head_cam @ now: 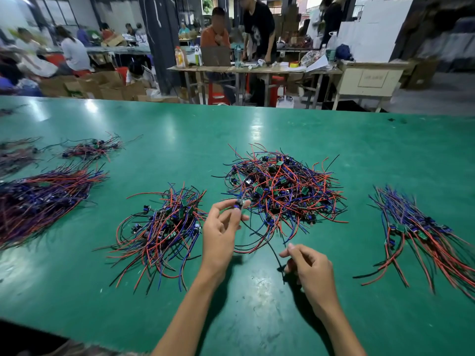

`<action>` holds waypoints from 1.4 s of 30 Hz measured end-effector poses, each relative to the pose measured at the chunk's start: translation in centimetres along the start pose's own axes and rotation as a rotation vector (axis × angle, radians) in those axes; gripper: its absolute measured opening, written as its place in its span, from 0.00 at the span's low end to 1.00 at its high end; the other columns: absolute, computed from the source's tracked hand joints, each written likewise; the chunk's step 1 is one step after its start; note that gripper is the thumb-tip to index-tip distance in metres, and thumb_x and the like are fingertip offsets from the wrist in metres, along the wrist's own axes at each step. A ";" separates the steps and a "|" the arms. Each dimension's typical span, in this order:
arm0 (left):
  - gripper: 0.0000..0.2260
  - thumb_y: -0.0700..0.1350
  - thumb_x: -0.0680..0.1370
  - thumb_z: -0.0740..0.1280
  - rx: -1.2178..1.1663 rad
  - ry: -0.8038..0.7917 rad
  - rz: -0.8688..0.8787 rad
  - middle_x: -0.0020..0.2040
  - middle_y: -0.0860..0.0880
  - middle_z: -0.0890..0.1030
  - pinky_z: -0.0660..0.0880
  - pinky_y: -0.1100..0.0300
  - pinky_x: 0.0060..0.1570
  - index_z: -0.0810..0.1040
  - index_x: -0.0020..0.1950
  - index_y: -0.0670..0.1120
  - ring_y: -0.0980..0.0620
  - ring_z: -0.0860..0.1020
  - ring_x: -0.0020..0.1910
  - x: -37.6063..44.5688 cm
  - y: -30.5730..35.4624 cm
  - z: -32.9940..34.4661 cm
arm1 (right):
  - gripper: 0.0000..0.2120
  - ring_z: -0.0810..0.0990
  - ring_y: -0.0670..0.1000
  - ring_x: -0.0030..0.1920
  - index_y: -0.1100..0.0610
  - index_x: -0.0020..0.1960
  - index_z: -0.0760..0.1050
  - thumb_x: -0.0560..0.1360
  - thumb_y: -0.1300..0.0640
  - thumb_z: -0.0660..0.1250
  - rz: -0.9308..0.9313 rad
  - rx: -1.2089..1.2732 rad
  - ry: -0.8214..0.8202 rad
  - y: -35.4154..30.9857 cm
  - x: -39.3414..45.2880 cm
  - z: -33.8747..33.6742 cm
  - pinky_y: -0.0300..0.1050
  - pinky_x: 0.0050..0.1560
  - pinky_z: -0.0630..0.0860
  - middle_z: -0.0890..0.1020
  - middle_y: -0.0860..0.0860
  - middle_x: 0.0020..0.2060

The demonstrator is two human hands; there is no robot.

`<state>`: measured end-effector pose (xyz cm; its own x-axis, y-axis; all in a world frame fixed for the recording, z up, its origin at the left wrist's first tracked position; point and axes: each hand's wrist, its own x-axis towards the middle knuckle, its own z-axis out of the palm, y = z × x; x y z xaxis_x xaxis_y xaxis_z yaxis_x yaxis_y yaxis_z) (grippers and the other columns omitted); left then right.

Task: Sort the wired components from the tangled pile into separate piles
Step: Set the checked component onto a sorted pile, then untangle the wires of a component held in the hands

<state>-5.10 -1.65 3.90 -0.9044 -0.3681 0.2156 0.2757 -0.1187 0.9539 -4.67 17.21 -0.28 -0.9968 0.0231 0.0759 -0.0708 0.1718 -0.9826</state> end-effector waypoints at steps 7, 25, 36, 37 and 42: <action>0.07 0.43 0.77 0.71 -0.016 -0.084 0.190 0.52 0.44 0.86 0.79 0.58 0.43 0.78 0.52 0.54 0.51 0.80 0.37 -1.1 3.7 0.1 | 0.14 0.76 0.44 0.26 0.49 0.38 0.85 0.81 0.56 0.68 -0.020 0.009 -0.010 -0.3 -0.2 0.0 0.31 0.27 0.69 0.81 0.55 0.26; 0.11 0.43 0.75 0.73 1.290 0.371 0.097 0.71 0.40 0.71 0.65 0.43 0.67 0.83 0.57 0.49 0.40 0.65 0.71 1.7 2.0 -7.8 | 0.15 0.77 0.43 0.25 0.53 0.37 0.85 0.81 0.56 0.67 -0.010 0.026 -0.011 -0.2 -0.4 0.0 0.31 0.27 0.69 0.81 0.55 0.26; 0.12 0.47 0.81 0.68 1.301 -0.221 0.193 0.59 0.52 0.82 0.68 0.55 0.60 0.80 0.65 0.51 0.51 0.75 0.60 2.1 -3.3 1.6 | 0.15 0.75 0.44 0.25 0.50 0.37 0.84 0.81 0.55 0.67 -0.005 -0.007 -0.006 -0.2 -0.6 0.0 0.32 0.27 0.68 0.80 0.54 0.26; 0.13 0.44 0.79 0.71 1.177 -0.153 0.188 0.57 0.53 0.83 0.70 0.56 0.60 0.81 0.63 0.51 0.52 0.77 0.58 1.8 -3.2 1.5 | 0.15 0.75 0.44 0.24 0.49 0.37 0.84 0.81 0.55 0.67 -0.001 -0.006 -0.004 -0.2 -0.6 0.1 0.31 0.27 0.68 0.81 0.54 0.26; 0.24 0.28 0.71 0.73 0.720 -0.146 0.419 0.50 0.57 0.81 0.78 0.65 0.52 0.80 0.59 0.52 0.62 0.81 0.49 -1.0 -2.2 0.9 | 0.14 0.76 0.44 0.25 0.48 0.38 0.85 0.81 0.54 0.68 0.003 -0.009 0.008 0.0 -0.1 0.0 0.31 0.28 0.68 0.81 0.54 0.26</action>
<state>-5.06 -0.21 1.76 -0.8205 -0.1221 0.5585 0.3672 0.6361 0.6786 -4.57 17.21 -0.27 -0.9967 0.0317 0.0746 -0.0677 0.1804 -0.9813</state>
